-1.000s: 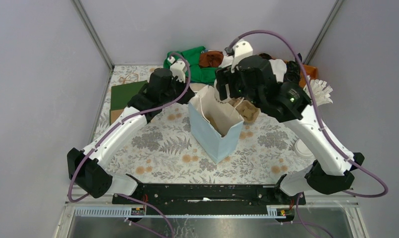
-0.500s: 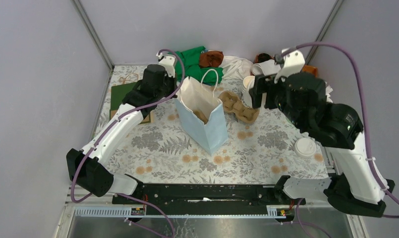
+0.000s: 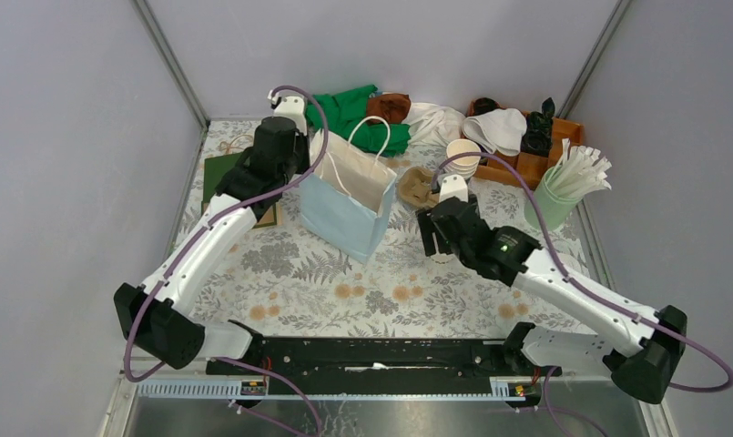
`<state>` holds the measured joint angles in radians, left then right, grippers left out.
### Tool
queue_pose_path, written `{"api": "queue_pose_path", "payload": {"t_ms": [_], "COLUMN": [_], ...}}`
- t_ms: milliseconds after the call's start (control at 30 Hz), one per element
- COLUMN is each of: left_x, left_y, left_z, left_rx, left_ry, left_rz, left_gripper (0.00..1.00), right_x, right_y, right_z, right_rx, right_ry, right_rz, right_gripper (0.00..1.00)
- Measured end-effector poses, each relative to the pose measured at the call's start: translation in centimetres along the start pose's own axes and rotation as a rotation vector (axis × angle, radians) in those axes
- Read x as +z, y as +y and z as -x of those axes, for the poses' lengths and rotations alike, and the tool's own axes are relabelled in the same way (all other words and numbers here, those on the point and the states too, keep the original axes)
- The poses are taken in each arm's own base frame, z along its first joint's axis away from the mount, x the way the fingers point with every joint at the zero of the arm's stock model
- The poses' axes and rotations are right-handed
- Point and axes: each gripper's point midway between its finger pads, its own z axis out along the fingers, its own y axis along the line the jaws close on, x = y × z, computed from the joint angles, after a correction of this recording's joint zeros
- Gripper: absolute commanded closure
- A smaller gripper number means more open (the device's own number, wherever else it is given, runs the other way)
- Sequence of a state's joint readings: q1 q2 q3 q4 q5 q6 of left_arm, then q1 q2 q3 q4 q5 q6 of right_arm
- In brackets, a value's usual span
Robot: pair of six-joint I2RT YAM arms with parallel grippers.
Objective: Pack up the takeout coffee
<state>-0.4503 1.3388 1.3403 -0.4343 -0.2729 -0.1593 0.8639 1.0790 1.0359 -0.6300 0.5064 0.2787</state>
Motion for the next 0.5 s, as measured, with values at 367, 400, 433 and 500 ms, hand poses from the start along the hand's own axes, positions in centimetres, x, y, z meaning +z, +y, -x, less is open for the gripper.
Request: {"api": "queue_pose_path", "payload": {"t_ms": [367,400,433,500], "left_x": [-1.2,-1.3,-1.3,-1.4], "left_y": [0.9,1.0,1.0,1.2], "left_z": [0.6,0.4,0.2,-0.2], "left_rx": [-0.052,-0.055,-0.058,-0.063], "left_ry": [-0.035,-0.032,-0.029,-0.023], "left_rz": [0.035,0.037,0.038,0.041], "left_gripper": [1.0,1.0,1.0,0.99], "right_x": [5.2,5.3,5.3,5.4], "right_y": [2.3,2.4,2.6,2.9], "right_z": [-3.7,-3.8,-3.8,-3.7], "right_rx": [0.024,0.025,0.027,0.036], "right_ry": [-0.004,-0.003,-0.003,-0.005], "right_rz": [0.028,0.032,0.037,0.05], "right_gripper": [0.55,0.53,0.49,0.43]}}
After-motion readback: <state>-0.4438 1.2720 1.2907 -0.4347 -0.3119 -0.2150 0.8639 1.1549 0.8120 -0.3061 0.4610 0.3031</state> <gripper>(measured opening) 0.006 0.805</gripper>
